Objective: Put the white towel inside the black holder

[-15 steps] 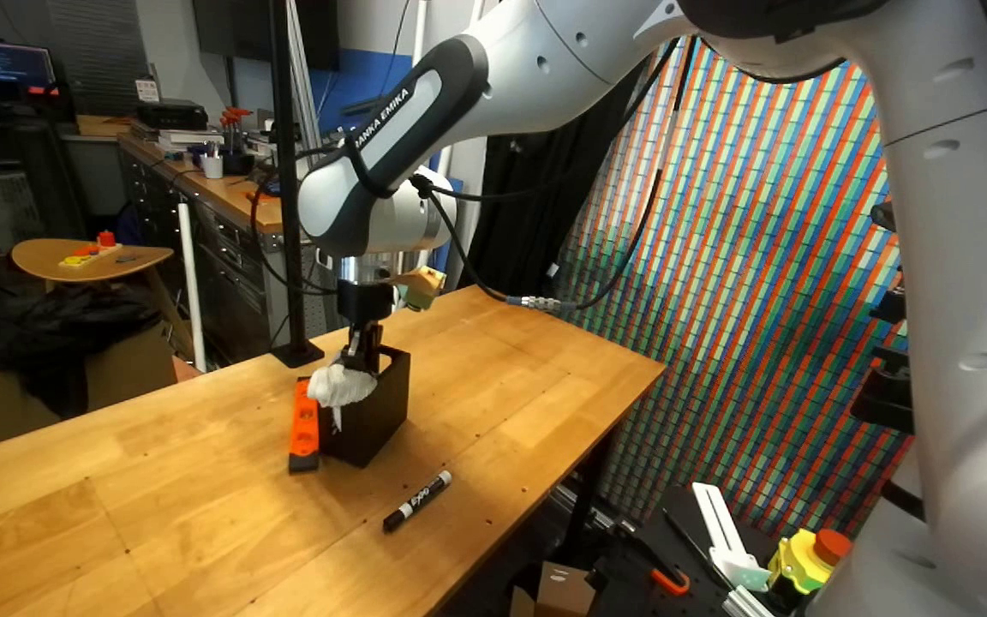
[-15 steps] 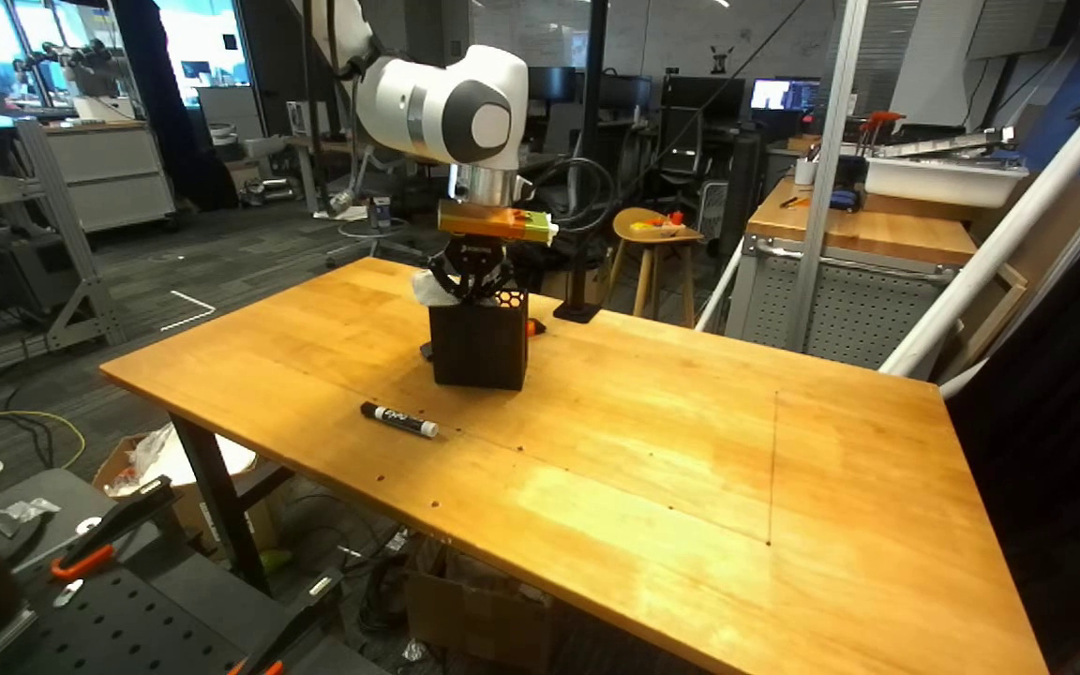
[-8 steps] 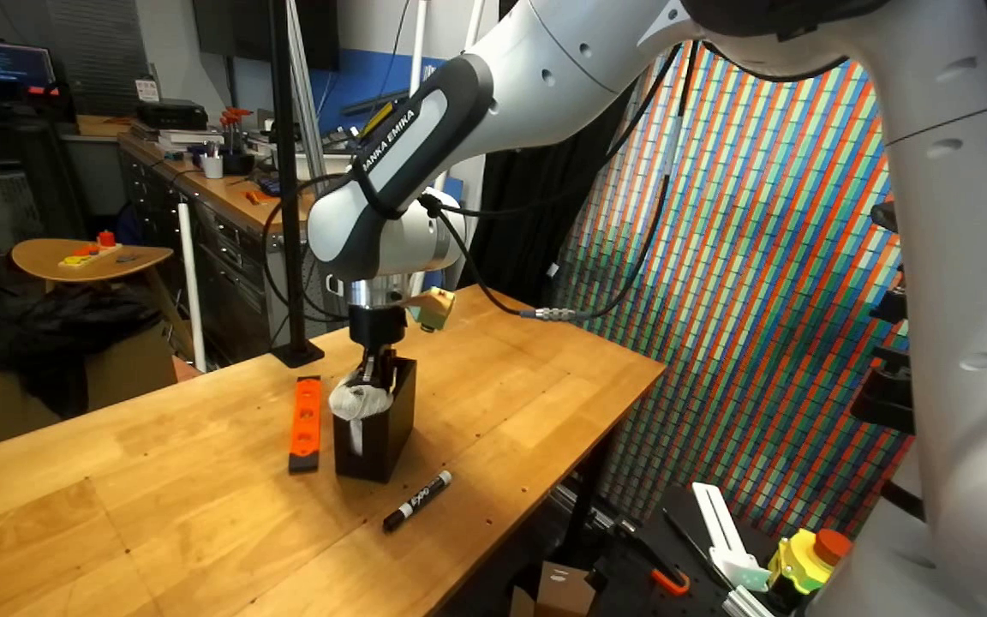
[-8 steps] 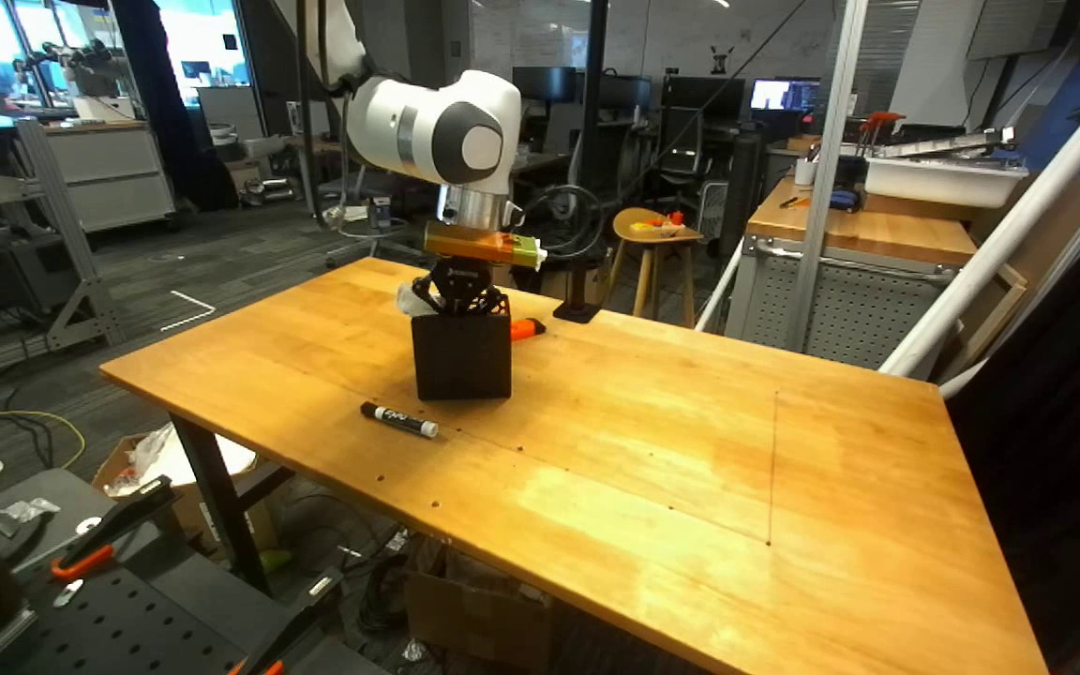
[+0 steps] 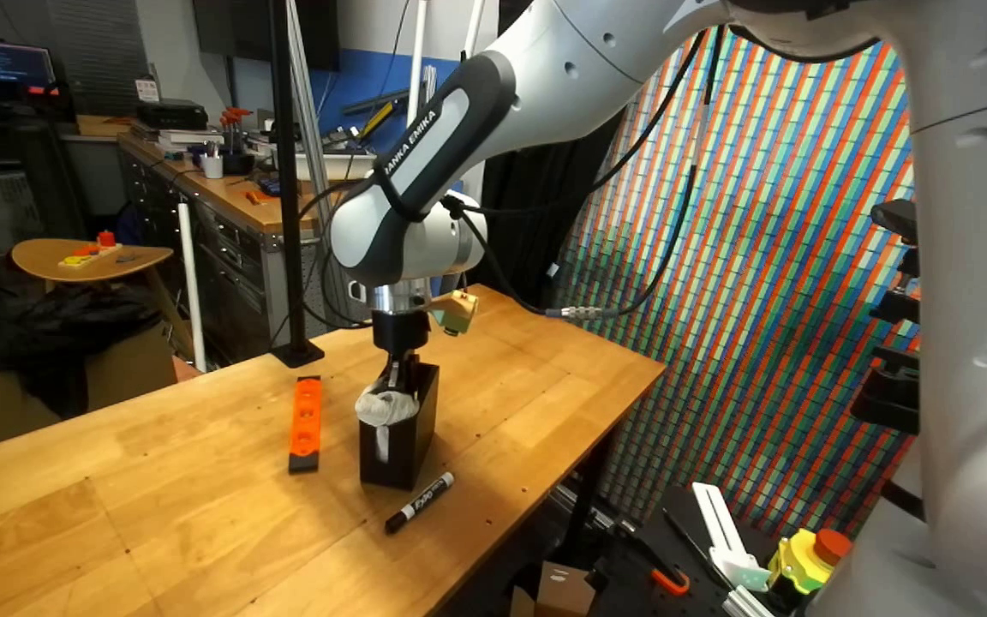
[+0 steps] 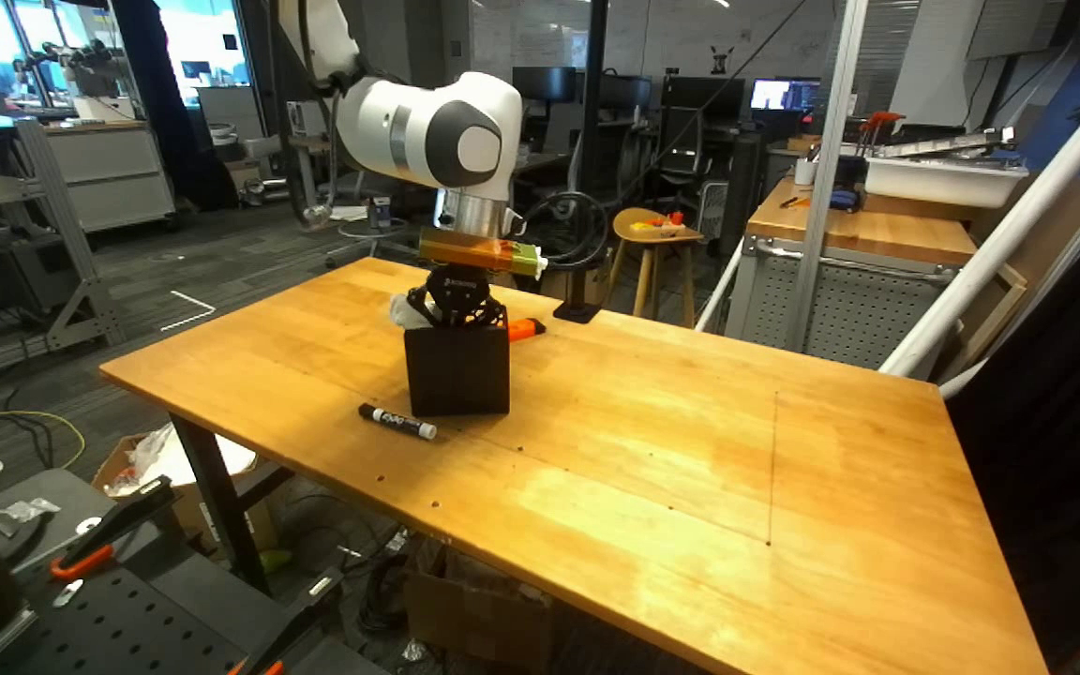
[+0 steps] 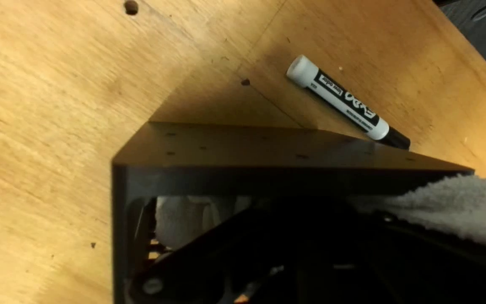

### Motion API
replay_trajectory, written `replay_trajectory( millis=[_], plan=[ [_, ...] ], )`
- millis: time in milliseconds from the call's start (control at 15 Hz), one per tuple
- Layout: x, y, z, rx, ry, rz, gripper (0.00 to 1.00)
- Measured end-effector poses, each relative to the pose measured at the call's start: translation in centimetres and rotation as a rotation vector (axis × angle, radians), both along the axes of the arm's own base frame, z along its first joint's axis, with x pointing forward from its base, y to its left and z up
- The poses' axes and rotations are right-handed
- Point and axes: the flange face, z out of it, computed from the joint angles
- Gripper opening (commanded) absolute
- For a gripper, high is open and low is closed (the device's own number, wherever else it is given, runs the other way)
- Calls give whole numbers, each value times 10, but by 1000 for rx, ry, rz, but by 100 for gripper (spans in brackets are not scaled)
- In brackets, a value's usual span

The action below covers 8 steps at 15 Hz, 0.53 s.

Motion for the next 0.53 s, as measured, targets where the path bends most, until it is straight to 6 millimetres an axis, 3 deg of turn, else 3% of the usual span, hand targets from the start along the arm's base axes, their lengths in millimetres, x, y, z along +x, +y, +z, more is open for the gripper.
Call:
replay_trajectory(
  millis=[133,267,533],
  plan=[
    [-5,-7,14,-16,-15,0,0],
    [-3,-12,42,-32,-61,-1,0],
    [5,-13,127,-52,-209,1,0]
  ],
)
